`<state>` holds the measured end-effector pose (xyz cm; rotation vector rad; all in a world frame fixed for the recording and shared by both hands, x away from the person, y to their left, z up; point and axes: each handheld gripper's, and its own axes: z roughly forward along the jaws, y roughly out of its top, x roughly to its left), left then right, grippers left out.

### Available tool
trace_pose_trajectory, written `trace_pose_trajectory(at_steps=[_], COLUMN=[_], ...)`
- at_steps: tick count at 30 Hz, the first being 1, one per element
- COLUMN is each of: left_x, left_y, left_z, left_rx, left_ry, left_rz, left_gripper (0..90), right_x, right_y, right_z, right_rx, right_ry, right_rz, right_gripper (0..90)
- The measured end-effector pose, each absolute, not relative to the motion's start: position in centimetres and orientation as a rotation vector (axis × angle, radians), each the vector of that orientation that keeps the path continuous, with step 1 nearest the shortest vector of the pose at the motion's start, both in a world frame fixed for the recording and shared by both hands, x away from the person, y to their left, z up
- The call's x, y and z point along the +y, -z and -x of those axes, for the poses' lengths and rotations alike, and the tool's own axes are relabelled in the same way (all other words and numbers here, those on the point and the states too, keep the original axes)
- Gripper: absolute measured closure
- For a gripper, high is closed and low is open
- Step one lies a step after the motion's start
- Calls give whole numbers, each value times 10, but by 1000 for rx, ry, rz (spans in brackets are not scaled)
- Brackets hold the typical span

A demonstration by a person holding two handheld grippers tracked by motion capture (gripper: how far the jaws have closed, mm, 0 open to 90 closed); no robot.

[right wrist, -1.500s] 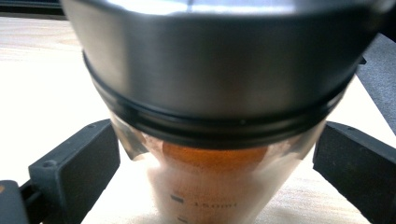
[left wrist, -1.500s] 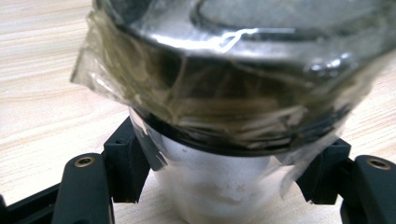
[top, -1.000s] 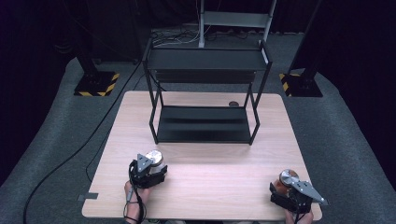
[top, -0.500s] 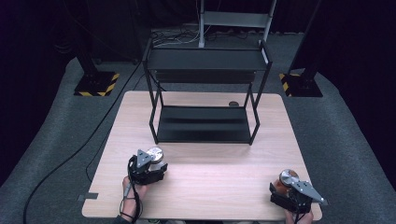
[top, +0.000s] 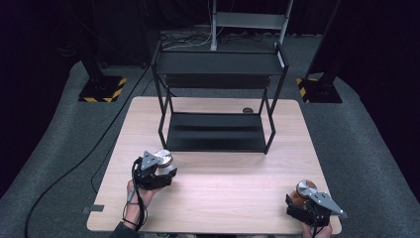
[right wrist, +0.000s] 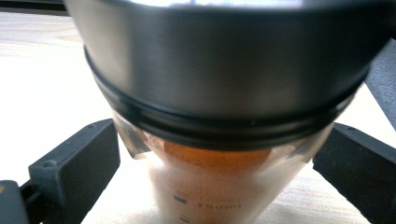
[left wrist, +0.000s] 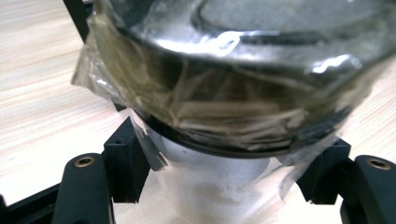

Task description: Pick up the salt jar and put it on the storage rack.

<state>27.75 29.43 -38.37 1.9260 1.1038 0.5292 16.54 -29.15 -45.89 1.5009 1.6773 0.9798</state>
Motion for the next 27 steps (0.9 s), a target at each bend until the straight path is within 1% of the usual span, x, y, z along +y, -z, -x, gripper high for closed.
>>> trace_pose_trajectory(at_steps=[9, 27], left_x=[296, 293], left_y=[371, 338], left_z=[-287, -305], left_rx=[1067, 1011], left_ry=[-511, -532], left_rz=[-1943, -1976], left_gripper=[306, 306], right_x=[-292, -292], right_y=[459, 458], right_z=[-165, -166], right_rx=[1678, 1682], right_ry=[-982, -979], right_rz=[-1502, -1504], right_gripper=[0, 0])
